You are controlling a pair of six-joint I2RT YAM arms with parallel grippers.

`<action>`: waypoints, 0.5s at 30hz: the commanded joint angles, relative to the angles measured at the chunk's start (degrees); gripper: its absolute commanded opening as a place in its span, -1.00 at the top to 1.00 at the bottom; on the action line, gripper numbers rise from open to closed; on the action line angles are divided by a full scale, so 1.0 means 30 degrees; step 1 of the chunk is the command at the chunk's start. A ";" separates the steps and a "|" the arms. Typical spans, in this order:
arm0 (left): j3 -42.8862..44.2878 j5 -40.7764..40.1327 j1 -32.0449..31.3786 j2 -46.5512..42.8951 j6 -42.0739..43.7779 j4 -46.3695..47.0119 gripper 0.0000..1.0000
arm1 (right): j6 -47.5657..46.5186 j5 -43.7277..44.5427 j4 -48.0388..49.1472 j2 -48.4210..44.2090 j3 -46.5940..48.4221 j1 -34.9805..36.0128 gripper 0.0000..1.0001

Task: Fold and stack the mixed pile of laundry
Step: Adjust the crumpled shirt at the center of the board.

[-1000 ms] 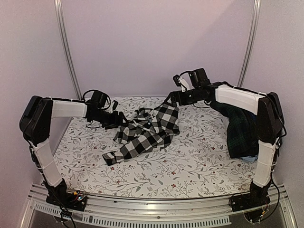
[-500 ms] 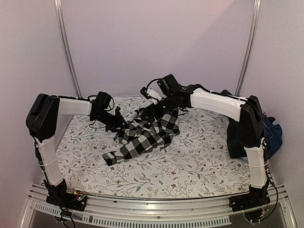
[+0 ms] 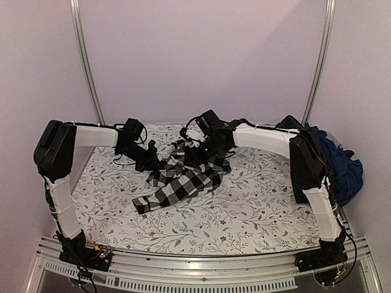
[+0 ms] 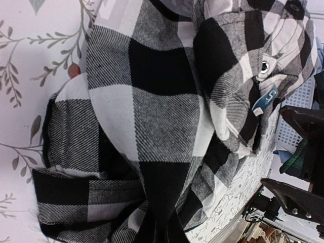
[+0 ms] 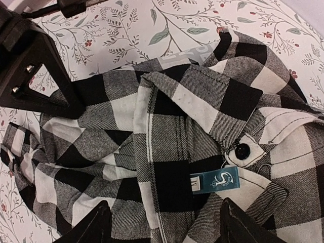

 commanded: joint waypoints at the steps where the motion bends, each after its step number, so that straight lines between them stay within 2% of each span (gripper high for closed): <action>1: 0.0009 0.1335 0.0155 0.0049 0.0684 -0.0830 1.00 | -0.0228 0.1721 -0.0180 0.0905 0.0769 0.1049 -0.46; 6: 0.0024 0.2487 0.0177 0.0310 0.0608 -0.0464 1.00 | -0.1046 0.4881 0.0167 0.1211 -0.0050 0.1358 -0.47; 8: 0.0003 0.2430 0.0224 0.0299 0.0528 -0.0446 1.00 | -0.1101 0.6176 0.0496 0.1511 -0.0052 0.1363 -0.40; 11: 0.0132 0.2122 0.0247 0.0367 0.0721 -0.0721 1.00 | -0.1037 0.7374 0.0596 0.2196 0.0452 0.1019 -0.15; 15: -0.0144 0.1008 0.0429 -0.0036 0.0794 -0.1460 1.00 | -0.0041 0.7753 0.0343 0.1714 0.0395 0.0026 0.40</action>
